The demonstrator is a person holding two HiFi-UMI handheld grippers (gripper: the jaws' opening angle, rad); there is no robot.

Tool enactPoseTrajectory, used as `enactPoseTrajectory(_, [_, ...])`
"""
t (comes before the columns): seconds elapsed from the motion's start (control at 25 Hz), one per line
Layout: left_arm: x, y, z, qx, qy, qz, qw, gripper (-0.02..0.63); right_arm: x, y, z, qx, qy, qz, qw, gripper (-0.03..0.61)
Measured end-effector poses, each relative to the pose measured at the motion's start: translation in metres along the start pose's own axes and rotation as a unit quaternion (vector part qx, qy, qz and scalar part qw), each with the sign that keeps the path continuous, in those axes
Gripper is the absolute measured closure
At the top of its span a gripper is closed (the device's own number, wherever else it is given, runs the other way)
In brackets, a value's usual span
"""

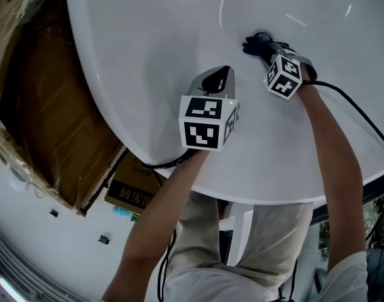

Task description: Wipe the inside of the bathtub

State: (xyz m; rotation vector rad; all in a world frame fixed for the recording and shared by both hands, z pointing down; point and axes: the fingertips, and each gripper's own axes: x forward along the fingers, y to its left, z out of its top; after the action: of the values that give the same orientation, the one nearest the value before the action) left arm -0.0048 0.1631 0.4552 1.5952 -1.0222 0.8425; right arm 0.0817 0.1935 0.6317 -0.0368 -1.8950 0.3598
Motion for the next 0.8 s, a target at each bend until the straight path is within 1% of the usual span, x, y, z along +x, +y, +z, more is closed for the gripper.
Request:
enactPoseTrajectory(0.12, [0.002, 0.000, 0.001, 0.002, 0.001, -0.002, 1.0000, 0.615, 0.004, 0.002, -0.001, -0.004, 0.010, -0.007, 1.000, 0.529])
enactPoseTrajectory(0.2, [0.004, -0.001, 0.000, 0.003, 0.002, -0.003, 1.0000, 0.615, 0.004, 0.002, -0.001, 0.002, 0.015, -0.004, 1.000, 0.529])
enactPoseTrajectory(0.28, [0.004, -0.001, -0.001, 0.003, 0.004, -0.003, 1.0000, 0.615, 0.004, 0.004, 0.000, 0.012, 0.018, 0.007, 1.000, 0.529])
enactPoseTrajectory(0.6, [0.005, -0.001, -0.002, 0.003, 0.005, -0.001, 1.0000, 0.615, 0.004, 0.010, 0.000, 0.023, 0.024, 0.049, 0.998, 0.529])
enactPoseTrajectory(0.8, [0.005, -0.001, -0.004, 0.002, 0.008, 0.001, 1.0000, 0.615, 0.008, 0.051, -0.006, -0.036, 0.053, 0.111, 0.992, 0.528])
